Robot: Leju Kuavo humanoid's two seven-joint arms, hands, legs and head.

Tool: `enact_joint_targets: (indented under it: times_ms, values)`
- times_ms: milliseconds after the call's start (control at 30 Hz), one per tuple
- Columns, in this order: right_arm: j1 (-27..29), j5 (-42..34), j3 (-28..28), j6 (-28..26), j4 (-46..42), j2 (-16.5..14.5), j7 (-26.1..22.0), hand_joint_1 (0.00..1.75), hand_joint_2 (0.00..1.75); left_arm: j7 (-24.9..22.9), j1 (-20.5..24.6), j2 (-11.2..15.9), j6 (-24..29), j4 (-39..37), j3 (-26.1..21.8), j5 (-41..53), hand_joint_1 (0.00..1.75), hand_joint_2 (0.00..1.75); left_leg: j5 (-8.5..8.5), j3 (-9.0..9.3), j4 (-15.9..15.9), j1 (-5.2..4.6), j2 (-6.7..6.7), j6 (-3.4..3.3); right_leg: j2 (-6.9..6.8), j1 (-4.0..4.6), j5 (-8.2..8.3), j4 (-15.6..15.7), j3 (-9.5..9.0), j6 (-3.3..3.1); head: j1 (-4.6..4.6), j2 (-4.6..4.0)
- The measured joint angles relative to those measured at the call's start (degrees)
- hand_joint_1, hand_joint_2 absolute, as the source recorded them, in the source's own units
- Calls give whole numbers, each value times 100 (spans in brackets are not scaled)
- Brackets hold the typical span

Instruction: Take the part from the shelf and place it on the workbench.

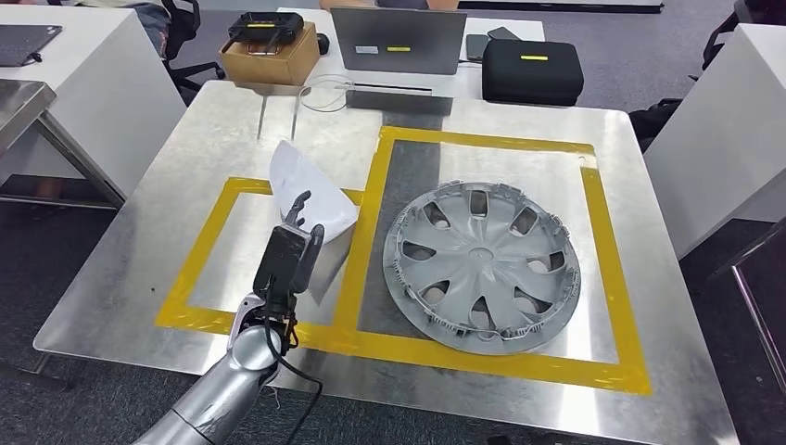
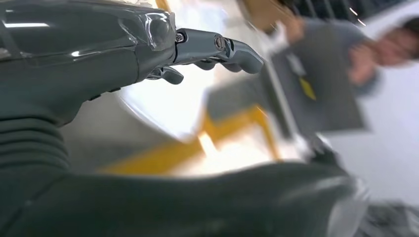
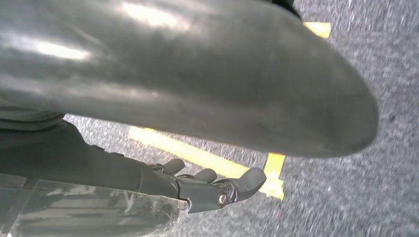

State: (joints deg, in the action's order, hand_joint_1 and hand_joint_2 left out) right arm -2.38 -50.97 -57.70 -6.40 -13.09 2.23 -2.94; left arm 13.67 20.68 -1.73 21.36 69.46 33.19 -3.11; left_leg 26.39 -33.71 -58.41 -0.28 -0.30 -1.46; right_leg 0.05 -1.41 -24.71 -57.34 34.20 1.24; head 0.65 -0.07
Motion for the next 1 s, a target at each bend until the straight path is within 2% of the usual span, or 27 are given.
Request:
enact_joint_targets:
  times_ms: [67,133,167,200,233,300,333,367,433,500,533,567,633,667,700,733,767,800,833,867,900,967,1000]
  values:
    - [-2,-2,4,-9,11,0,-37,0,0,127,-123,128,-344,663,219,-553,0,0,323,-221,-513,30,4,77,-1,-23,10,7,-13,-42,13,0]
    - [-3,-3,7,-3,21,-1,-57,0,0,208,-256,291,-748,1216,418,-1084,0,0,687,-559,-1299,57,9,134,-1,-13,12,4,-13,-59,19,0]
    - [0,-4,9,4,28,-2,-64,0,0,233,-328,374,-977,1452,511,-1363,0,0,761,-661,-1542,65,11,144,-1,-7,12,3,-12,-59,20,0]
    - [1,-4,10,13,37,-1,-70,0,0,254,-395,448,-1214,1651,591,-1637,0,0,723,-656,-1561,68,13,138,0,-2,13,2,-13,-59,20,0]
    - [1,-4,13,19,46,-2,-76,0,0,272,-448,514,-1432,1827,660,-1880,0,0,590,-531,-1343,69,13,117,2,6,14,2,-15,-58,20,0]
    - [-1,-4,20,28,57,-15,-86,0,0,305,-511,622,-1813,2108,765,-2255,0,0,257,-64,-501,49,13,29,6,20,22,3,-25,-53,17,0]
    - [-4,-5,26,33,61,-25,-94,0,0,327,-535,673,-1997,2220,807,-2397,0,0,147,121,-160,27,15,-20,4,30,32,4,-26,-43,14,0]
    - [-6,-7,30,41,64,-33,-104,0,0,356,-562,726,-2181,2310,844,-2512,0,0,94,231,47,1,17,-59,1,32,45,5,-24,-29,16,0]
    - [-8,-19,36,62,70,-51,-128,0,0,430,-642,841,-2539,2435,909,-2688,0,0,54,247,124,-39,23,-115,-7,32,86,22,-18,23,20,0]
    - [-4,-42,39,79,76,-61,-142,0,0,513,-727,947,-2806,2519,956,-2770,0,0,-53,270,223,-17,40,-172,-13,32,41,-27,23,58,16,0]
    - [-2,-53,42,86,80,-60,-146,0,0,552,-759,987,-2910,2551,975,-2791,0,0,-122,263,276,-4,52,-207,-13,37,-77,-163,92,50,9,0]
    - [-2,-65,45,90,88,-53,-149,0,0,584,-791,1018,-2992,2569,992,-2802,0,0,-187,241,314,8,63,-230,-13,35,-270,-436,207,25,-1,0]
    - [4,-84,53,101,106,-40,-156,0,0,623,-868,1071,-3133,2582,1022,-2814,0,0,-275,122,313,-11,70,-255,-11,27,-685,-1191,482,2,-14,0]
    - [9,-91,61,104,115,-35,-160,0,0,633,-911,1094,-3196,2584,1033,-2815,0,0,-313,58,301,-16,71,-251,-11,20,-809,-1484,558,24,-16,0]
    - [15,-96,72,107,121,-29,-164,0,0,642,-945,1112,-3257,2587,1044,-2815,0,0,-346,-7,281,-18,71,-241,-12,11,-842,-1570,528,70,-16,0]
    - [19,-97,82,109,125,-23,-170,0,0,651,-967,1129,-3314,2594,1054,-2815,0,0,-375,-75,250,-12,69,-224,-13,-1,-789,-1401,371,131,-16,0]
    - [16,-97,93,109,127,-17,-176,0,0,660,-981,1143,-3367,2604,1062,-2815,0,0,-399,-143,208,-3,67,-202,-15,-18,-687,-1026,108,194,-18,0]
    - [4,-96,101,109,129,-13,-181,0,0,671,-988,1157,-3417,2619,1069,-2814,0,0,-422,-210,161,2,64,-174,-13,-27,-619,-608,-170,224,-16,1]
    - [-6,-95,107,109,131,-10,-186,0,0,683,-991,1172,-3460,2633,1076,-2812,0,0,-443,-265,118,2,62,-142,-1,-22,-536,-288,-372,230,-13,1]
    - [-19,-93,113,109,131,-9,-188,0,0,698,-993,1182,-3500,2647,1083,-2805,0,0,-463,-305,73,-2,60,-110,13,-15,-500,-105,-471,210,-11,1]
    - [-29,-92,117,109,132,-8,-189,0,0,712,-996,1190,-3536,2661,1089,-2793,0,0,-487,-331,48,-7,57,-76,26,2,-492,-69,-467,164,-5,1]
    - [-41,-84,123,103,135,-7,-188,0,0,736,-999,1200,-3585,2675,1098,-2765,0,0,-534,-363,30,7,46,-5,29,4,-425,-73,-383,66,-7,0]
    - [-51,-79,126,99,139,-5,-186,0,0,746,-1001,1204,-3600,2678,1101,-2756,0,0,-482,-393,1,21,39,32,20,-6,-383,-69,-342,3,-3,0]
